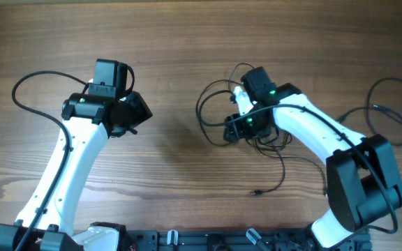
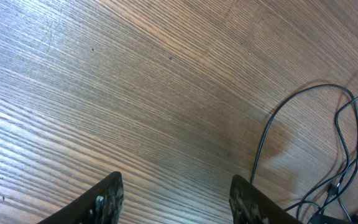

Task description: Untangle cables

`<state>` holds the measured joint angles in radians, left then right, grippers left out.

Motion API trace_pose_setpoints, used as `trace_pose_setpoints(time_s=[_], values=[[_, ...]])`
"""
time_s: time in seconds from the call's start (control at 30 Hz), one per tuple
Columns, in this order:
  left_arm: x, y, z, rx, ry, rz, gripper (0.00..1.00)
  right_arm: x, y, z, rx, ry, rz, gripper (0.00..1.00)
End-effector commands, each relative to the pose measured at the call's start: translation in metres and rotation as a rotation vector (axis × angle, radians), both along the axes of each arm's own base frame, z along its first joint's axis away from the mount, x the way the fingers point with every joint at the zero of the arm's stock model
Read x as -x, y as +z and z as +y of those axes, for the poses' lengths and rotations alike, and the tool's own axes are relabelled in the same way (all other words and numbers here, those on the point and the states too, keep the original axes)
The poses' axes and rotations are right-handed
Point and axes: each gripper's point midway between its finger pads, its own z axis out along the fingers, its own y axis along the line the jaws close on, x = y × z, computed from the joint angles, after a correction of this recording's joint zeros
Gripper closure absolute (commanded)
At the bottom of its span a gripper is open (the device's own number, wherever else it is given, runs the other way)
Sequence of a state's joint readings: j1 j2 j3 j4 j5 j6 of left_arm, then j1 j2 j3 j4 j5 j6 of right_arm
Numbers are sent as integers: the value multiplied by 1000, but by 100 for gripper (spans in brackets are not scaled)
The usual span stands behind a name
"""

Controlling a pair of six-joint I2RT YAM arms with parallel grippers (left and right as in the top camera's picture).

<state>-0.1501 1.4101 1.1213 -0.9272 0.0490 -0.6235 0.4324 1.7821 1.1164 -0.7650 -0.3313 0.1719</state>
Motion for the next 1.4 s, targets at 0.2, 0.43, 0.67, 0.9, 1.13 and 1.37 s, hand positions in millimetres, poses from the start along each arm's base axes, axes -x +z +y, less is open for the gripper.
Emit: trace_pose_setpoints(time_s=[0.2,0.43,0.67,0.9,1.13,1.37], values=[[-2,0,4,-25,-8,-6,43,-3,-9,9,16,664,-276,27],[-2,0,4,-25,-8,-6,43,28,-28,7,-58,836,-263,22],[-1,0,4,-25,-8,-1,43,29,-37,5,-51,711,-232,66],[-1,0,4,-25,-8,1,43,7,-42,-8,79,727,-306,35],[-1,0,4,-25,-8,1,43,8,-48,-32,198,746,-272,20],[-1,0,4,-25,-8,0,43,40,-45,-14,28,526,-101,35]])
